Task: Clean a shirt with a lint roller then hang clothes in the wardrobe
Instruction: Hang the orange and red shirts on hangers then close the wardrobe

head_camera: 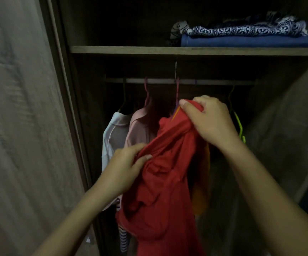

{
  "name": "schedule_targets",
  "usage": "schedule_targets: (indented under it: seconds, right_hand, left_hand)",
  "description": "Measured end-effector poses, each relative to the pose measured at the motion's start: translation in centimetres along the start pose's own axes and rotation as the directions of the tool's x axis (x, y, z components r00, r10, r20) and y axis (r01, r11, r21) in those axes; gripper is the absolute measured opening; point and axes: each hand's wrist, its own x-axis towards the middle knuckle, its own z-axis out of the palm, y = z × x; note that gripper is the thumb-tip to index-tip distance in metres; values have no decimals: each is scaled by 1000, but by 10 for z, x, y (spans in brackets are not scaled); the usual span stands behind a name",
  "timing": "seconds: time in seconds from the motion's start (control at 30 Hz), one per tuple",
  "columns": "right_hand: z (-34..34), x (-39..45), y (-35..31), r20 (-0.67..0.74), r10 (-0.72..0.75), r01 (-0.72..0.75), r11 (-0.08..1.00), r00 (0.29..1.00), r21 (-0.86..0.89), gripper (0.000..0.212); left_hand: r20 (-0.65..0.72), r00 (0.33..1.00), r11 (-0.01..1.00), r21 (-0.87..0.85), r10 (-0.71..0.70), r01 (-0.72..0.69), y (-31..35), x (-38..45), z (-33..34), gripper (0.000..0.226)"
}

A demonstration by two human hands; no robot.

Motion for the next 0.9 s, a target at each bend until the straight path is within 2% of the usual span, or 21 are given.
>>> schedule_targets:
  seconds: [0.07,0.1,0.17,0.2,0.23,0.27,0.33,0.4,0.47,0.5,0.57,0.67,0.73,0.8,0.87,0.9]
  right_hand:
    - [-12,3,6,126,12,-30,990,992,139,56]
    - [-19,1,6,263,1,-73,962,965,264,62]
    - [-29,-7,5,566,-65,-232,869,822,438,75]
    - [-30,-11,3,663,-89,-304,838,743,453,79]
    - [-29,-15,1,702,-112,-332,822,703,463,77]
    - [-24,-16,1,695,-128,-317,821,707,474,70]
    - [-10,-17,0,639,-110,-271,841,761,467,53]
    - [2,-18,2,637,-69,-325,815,768,480,40]
    - [9,-22,2,629,-30,-370,786,777,495,38]
    - [11,-26,0,594,-6,-334,823,804,459,42]
    - [17,-34,-5,481,44,-194,944,875,266,46]
    - [27,-37,-15,288,-14,15,1000,958,-2,23]
    - [23,-32,-19,179,-46,63,994,983,-90,22]
    - [3,-25,-20,48,-53,58,990,997,-129,23]
    - [-24,-24,-20,-54,-67,58,986,996,-154,24]
    - [-34,-25,-16,-61,-60,49,983,996,-175,25]
  left_hand:
    - [68,998,997,-75,10,-5,-3,7,-17,13]
    - [80,997,990,-139,21,-10,-2,11,-24,12]
    - [11,999,970,-239,46,-42,2,20,-35,13]
    - [-59,996,972,-223,66,-77,4,26,-39,14]
    - [-121,989,981,-167,83,-102,5,32,-40,17]
    - [-164,982,988,-113,90,-109,9,39,-42,20]
    - [-163,982,993,-55,98,-108,16,52,-43,25]
    - [-121,983,990,-17,135,-138,24,61,-38,25]
    - [-96,982,986,27,165,-163,29,64,-31,22]
    - [-89,982,986,42,166,-163,29,64,-29,21]
    - [-93,984,988,49,152,-147,31,62,-28,18]
    - [-141,970,975,127,198,-181,27,59,-30,18]
    - [-146,957,942,262,252,-208,19,54,-30,21]
    - [-122,968,924,345,217,-164,6,45,-30,26]
    - [-103,984,935,337,148,-105,-11,34,-33,33]
    - [-99,989,951,300,108,-74,-20,29,-38,34]
